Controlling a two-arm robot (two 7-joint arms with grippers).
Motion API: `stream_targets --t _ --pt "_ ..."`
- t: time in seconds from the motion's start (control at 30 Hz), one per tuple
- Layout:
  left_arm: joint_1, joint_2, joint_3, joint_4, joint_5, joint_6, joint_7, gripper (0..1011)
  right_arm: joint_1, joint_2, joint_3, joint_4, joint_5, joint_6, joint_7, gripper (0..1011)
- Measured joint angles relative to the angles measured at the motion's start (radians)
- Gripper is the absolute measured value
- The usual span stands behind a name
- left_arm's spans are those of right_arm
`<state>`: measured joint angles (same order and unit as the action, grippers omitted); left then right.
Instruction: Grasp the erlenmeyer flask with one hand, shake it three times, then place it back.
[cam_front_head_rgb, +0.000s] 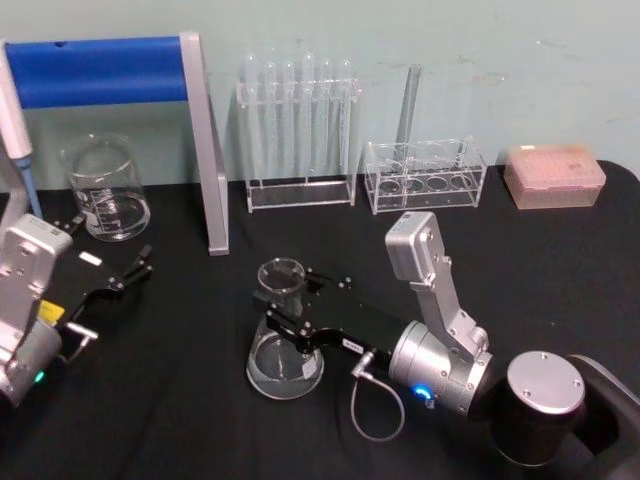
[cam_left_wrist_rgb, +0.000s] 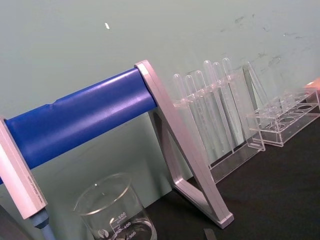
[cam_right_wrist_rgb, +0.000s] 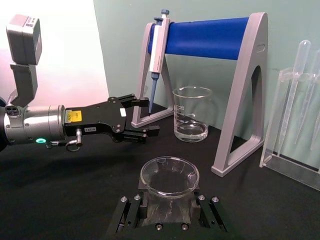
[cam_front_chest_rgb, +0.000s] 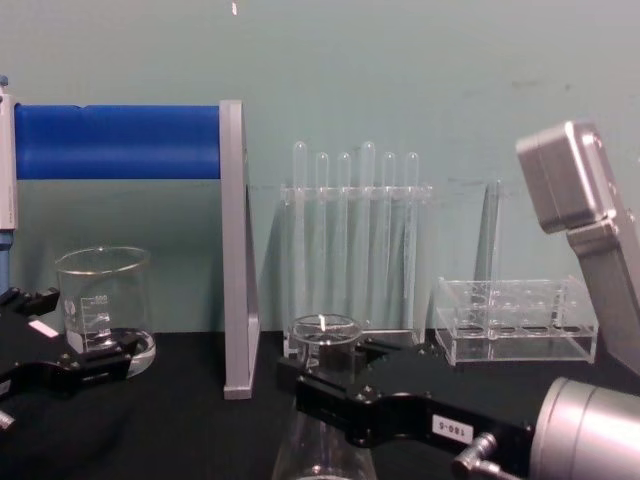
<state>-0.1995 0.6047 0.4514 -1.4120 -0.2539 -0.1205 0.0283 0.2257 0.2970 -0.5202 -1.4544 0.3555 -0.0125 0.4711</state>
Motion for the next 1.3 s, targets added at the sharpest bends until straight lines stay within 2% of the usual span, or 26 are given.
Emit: stream_targets --t 1.1,1.3 --pt "0.0 0.0 0.0 0.0 0.0 0.0 0.0 1001 0.002 -0.004 -0.002 0.015 0.001 0.009 -0.003 453" --pt "0.0 0.0 0.0 0.0 0.0 0.0 0.0 1001 0.001 -0.004 -0.002 0.018 -0.002 0.014 -0.003 615"
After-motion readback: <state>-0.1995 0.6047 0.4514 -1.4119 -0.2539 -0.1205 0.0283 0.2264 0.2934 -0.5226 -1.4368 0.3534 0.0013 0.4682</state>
